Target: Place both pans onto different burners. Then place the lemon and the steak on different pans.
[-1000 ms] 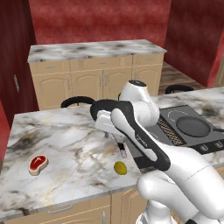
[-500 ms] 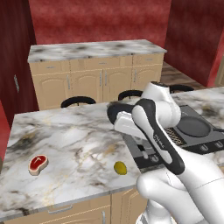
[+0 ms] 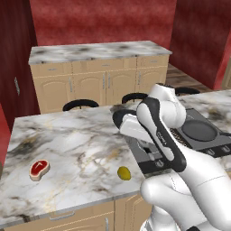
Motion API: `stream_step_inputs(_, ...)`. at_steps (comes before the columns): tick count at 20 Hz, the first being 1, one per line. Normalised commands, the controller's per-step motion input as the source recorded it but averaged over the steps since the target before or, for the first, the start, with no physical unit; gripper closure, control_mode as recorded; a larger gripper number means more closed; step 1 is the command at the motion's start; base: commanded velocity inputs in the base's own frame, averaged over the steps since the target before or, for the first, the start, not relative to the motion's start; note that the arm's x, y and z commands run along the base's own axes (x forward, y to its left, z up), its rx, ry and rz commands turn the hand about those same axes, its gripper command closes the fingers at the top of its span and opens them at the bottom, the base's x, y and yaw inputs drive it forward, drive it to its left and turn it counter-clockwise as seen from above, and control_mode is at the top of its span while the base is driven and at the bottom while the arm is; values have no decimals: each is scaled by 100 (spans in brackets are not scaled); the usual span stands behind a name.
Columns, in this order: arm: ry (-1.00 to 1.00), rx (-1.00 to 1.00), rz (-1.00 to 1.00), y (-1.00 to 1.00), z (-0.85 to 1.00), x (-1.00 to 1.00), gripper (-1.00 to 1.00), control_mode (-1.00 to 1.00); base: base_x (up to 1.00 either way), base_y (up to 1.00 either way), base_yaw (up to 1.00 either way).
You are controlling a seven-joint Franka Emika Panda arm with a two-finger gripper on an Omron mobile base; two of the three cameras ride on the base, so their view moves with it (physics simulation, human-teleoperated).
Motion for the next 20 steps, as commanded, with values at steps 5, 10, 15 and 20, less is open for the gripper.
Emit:
stream_step_inputs(5, 2, -2, -2, -13, -14, 2, 100, -100, 0, 0, 0)
stream_step_inputs(10, 3, -4, -5, -16, -43, 1, 100, -100, 0, 0, 0)
stream_step_inputs(15, -3, -8, 0, -7, -40, 12, 100, -100, 0, 0, 0)
stream_step_inputs(20, -1, -2, -1, -21, -7, 16, 100, -100, 0, 0, 0)
